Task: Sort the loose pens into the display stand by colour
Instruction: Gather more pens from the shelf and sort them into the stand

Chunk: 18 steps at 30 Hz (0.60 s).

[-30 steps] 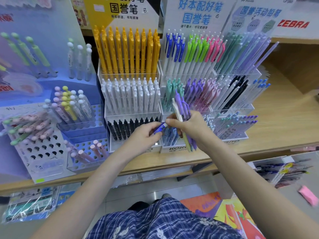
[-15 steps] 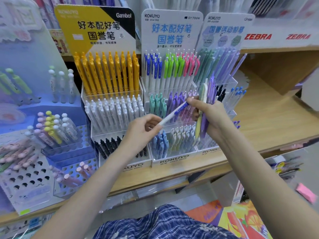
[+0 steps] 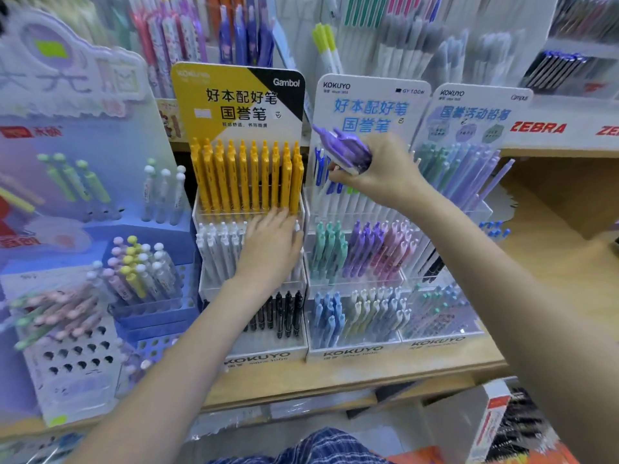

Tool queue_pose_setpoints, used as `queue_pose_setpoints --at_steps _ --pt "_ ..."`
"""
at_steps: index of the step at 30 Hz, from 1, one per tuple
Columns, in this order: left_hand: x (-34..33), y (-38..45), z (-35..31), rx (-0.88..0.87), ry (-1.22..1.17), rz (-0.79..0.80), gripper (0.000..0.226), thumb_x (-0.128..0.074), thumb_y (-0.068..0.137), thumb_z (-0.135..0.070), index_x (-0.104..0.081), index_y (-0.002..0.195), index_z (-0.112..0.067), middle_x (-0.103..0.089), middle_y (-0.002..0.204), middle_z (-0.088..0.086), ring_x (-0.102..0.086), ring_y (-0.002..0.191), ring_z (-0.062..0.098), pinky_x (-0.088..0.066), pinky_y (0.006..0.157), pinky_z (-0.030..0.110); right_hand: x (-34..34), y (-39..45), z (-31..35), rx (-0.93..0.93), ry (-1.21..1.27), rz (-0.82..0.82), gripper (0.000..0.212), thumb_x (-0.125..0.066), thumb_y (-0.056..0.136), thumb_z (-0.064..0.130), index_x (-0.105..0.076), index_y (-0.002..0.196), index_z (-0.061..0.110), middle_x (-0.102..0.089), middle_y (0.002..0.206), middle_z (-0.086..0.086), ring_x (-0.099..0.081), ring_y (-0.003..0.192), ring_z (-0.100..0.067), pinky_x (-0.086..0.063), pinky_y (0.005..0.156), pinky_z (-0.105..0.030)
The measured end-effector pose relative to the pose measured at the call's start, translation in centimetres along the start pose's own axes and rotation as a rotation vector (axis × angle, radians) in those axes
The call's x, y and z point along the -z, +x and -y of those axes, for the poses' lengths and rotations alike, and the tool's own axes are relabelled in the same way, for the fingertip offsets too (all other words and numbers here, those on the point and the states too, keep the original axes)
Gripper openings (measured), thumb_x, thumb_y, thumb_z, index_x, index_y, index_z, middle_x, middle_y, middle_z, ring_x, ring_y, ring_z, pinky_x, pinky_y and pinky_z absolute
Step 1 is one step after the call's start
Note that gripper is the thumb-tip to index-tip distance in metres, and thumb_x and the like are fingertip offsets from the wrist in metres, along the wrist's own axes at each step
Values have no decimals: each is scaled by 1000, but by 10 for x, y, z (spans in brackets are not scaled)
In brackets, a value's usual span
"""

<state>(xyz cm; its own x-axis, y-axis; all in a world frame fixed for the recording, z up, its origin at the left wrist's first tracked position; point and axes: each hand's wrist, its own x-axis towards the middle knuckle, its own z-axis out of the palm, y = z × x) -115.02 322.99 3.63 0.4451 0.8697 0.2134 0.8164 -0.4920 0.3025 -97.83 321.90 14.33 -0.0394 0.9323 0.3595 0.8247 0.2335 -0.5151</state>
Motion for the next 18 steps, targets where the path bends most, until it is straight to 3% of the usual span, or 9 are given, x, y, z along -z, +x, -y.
queue_pose_setpoints --at_steps 4,7,9,11,13,18 --pt "0 1 2 -7 -12 -15 44 -29 101 -33 -40 139 -14 -28 151 4 -21 141 16 -7 115 31 10 11 4 -36 -105 126 33 -75 78 21 -52 65 0 -36 52 -3 -31 49 -15 -20 44 -21" --pt "-1 5 1 -7 -4 -37 44 -30 101 -34 -44 136 -13 -33 149 4 -25 140 17 -10 114 31 11 32 6 -8 -276 205 44 -73 79 21 -37 54 15 -33 51 1 -31 48 -14 -21 44 -21" --pt "-1 5 3 -8 -16 -60 41 -32 100 -32 -49 133 -13 -37 147 4 -29 138 17 -13 113 31 7 41 7 30 -337 255 46 -73 79 21 -34 55 22 -36 54 4 -37 54 -19 -26 49 -29" --pt "-1 6 5 -14 -23 -83 39 -33 100 -30 -53 130 -14 -40 145 4 -32 136 16 -16 111 30 3 45 6 49 -317 278 46 -73 79 21 -34 55 24 -36 54 6 -36 52 -15 -26 49 -31" --pt "-1 7 4 -15 -17 -101 38 -34 100 -29 -55 127 -14 -41 144 4 -34 136 16 -18 111 30 2 48 7 36 -264 288 47 -74 78 19 -34 54 23 -35 53 6 -31 49 -8 -25 46 -22" --pt "-3 7 4 -11 9 -100 39 -33 100 -29 -53 129 -14 -40 145 3 -34 136 16 -19 111 30 1 58 8 30 -327 332 44 -73 80 16 -37 55 22 -39 54 6 -35 48 -7 -25 45 -18"
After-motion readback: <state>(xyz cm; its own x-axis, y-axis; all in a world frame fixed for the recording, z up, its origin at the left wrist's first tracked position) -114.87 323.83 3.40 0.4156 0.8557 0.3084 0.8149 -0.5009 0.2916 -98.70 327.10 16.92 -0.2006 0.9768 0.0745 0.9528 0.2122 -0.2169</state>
